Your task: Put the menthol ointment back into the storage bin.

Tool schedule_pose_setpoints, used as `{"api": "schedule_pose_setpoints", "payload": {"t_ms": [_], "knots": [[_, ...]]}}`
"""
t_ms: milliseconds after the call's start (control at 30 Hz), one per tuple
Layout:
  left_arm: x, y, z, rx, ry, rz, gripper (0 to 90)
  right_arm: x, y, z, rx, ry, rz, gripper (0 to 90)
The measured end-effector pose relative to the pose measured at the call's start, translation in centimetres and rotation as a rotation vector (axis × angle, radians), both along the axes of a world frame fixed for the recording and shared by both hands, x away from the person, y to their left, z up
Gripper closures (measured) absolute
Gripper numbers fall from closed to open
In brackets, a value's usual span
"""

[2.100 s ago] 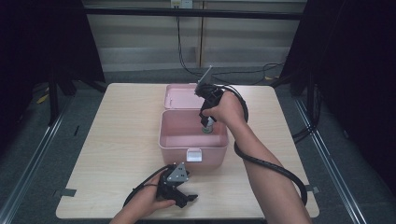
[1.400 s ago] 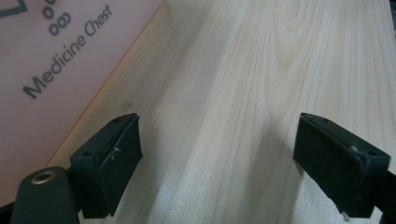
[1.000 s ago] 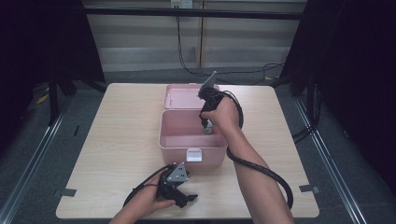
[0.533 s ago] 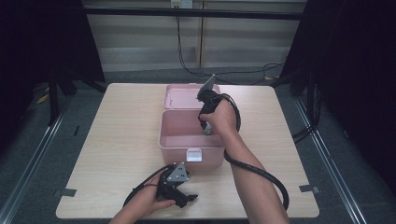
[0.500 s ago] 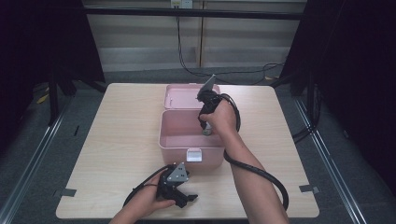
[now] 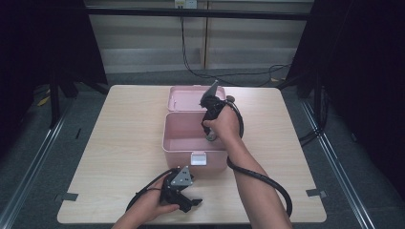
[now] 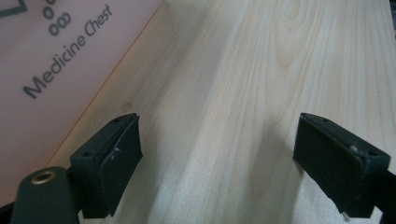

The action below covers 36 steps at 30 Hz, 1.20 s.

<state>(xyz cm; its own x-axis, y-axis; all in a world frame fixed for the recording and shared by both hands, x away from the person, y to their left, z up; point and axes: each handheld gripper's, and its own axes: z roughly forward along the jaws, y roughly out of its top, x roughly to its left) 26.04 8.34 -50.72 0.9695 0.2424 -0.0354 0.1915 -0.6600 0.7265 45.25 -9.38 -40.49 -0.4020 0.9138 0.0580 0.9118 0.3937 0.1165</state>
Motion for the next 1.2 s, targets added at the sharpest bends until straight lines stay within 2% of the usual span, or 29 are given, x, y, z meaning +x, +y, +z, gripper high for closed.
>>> {"api": "schedule_pose_setpoints", "payload": {"t_ms": [500, 700, 1033, 1200], "knots": [[0.0, 0.0, 0.0, 0.002, 0.001, 0.001, 14.5, -0.1, 0.1, -0.7, 0.006, -0.011, 0.004, 50.1], [0.0, 0.0, 0.0, 0.002, 0.002, 0.001, 14.5, -0.1, 0.2, -1.1, 0.004, -0.002, 0.008, 50.0], [0.0, 0.0, 0.0, 0.003, 0.002, 0.0, 14.3, -0.1, 0.4, -1.1, 0.006, -0.024, 0.023, 49.6], [0.0, 0.0, 0.0, 0.003, 0.001, 0.0, 14.2, -0.2, 0.5, -1.0, -0.005, -0.015, 0.028, 49.5]]}}
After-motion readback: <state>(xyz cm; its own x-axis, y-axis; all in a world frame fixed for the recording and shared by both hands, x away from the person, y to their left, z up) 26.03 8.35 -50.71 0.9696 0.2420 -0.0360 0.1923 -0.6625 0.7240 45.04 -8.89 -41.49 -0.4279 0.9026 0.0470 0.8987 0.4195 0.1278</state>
